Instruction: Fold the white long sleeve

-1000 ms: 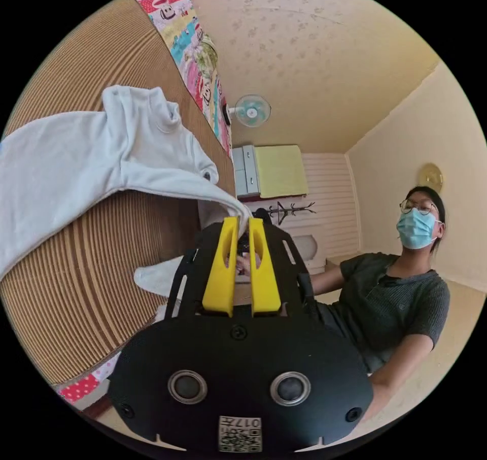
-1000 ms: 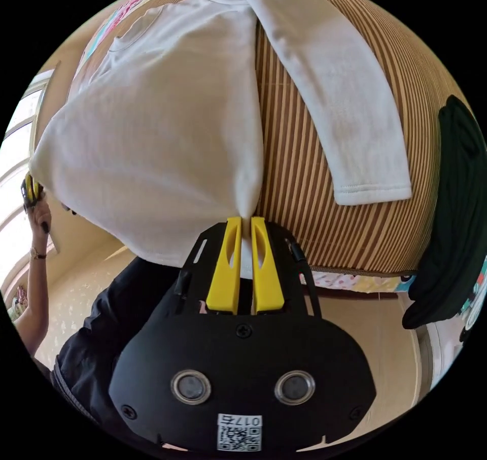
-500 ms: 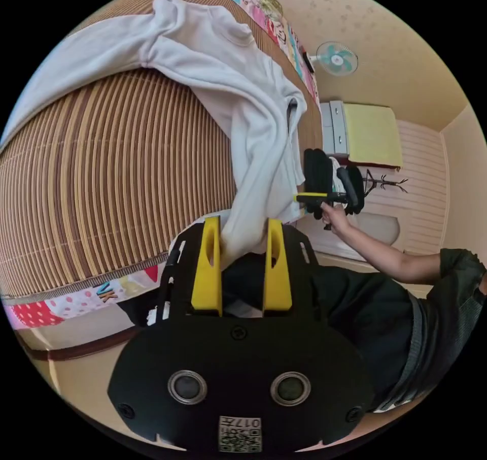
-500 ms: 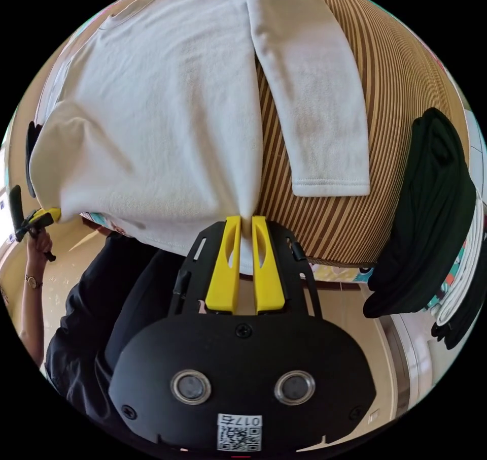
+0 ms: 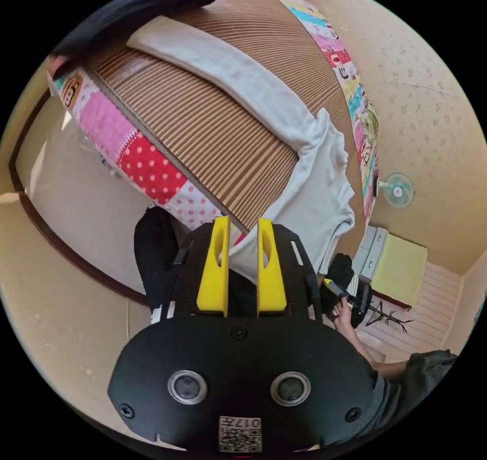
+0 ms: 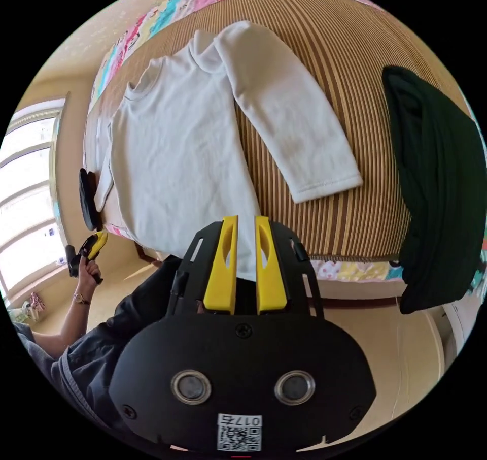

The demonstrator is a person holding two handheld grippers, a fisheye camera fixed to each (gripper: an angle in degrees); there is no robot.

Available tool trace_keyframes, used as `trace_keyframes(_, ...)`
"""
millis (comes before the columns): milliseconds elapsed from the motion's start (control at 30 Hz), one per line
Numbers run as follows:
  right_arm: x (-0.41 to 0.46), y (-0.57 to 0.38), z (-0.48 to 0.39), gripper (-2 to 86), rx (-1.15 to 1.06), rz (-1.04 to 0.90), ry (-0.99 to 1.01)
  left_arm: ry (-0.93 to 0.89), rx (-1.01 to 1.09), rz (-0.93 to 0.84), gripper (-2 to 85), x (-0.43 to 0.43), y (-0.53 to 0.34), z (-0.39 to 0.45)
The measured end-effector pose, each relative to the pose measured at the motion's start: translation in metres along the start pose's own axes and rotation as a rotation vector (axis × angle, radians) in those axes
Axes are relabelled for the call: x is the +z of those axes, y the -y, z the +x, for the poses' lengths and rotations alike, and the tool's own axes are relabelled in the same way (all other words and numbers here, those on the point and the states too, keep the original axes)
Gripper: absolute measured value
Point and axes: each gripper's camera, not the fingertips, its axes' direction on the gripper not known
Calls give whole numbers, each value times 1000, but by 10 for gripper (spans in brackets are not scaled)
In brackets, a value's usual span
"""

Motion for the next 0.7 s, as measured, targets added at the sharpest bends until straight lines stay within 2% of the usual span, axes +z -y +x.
trace_keyframes(133, 3, 72, -55, 79, -171, 117, -46, 131, 236, 110, 100, 30, 63, 91)
trace_keyframes(200, 4, 105, -77, 84, -221, 177, -50, 169, 254, 166, 113, 50, 95, 117)
trace_keyframes(300, 20, 155, -109, 85, -283, 235, -172, 258, 218, 193, 121, 90, 151, 136)
trace_keyframes(333, 34, 173, -116, 82, -281, 237, -254, 339, 193, 162, 119, 108, 171, 137)
trace_keyframes(400, 54, 196, -116, 70, -230, 226, -362, 430, 260, 284, 95, 110, 179, 146)
trace_keyframes(467, 66, 213, -108, 50, -180, 211, -381, 526, 326, 321, 84, 114, 194, 156)
trace_keyframes(600, 61, 238, -102, 35, -174, 296, -332, 519, 429, 333, 68, 111, 229, 164)
trace_keyframes(700, 56, 265, -103, 30, -171, 273, -330, 503, 432, 338, 66, 96, 272, 162)
